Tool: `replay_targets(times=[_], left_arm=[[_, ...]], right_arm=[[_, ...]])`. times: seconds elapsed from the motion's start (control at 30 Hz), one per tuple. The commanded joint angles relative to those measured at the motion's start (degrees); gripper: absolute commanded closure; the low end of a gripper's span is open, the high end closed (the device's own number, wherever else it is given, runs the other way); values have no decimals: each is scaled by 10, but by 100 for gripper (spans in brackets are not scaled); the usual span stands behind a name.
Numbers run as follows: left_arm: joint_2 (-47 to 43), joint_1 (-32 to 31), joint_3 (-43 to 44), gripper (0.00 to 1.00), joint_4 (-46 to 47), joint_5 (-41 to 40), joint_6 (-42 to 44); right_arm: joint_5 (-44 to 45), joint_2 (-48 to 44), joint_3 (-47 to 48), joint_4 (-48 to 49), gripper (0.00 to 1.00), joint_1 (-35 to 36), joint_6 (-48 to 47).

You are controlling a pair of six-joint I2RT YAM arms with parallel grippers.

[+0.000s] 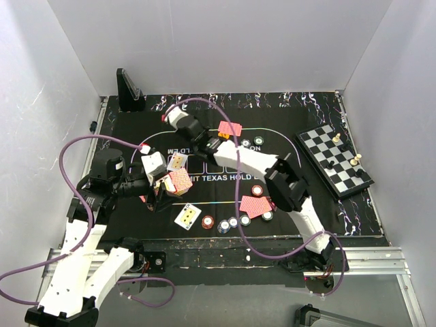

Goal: Distribute texas hold em gaming equipment

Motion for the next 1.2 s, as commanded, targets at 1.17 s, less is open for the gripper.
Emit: replay_targets(times=[1.17], left_arm=[[-7,0,47,100,-23,2,2]], right_arm=[[33,100,-92,52,99,91,33]])
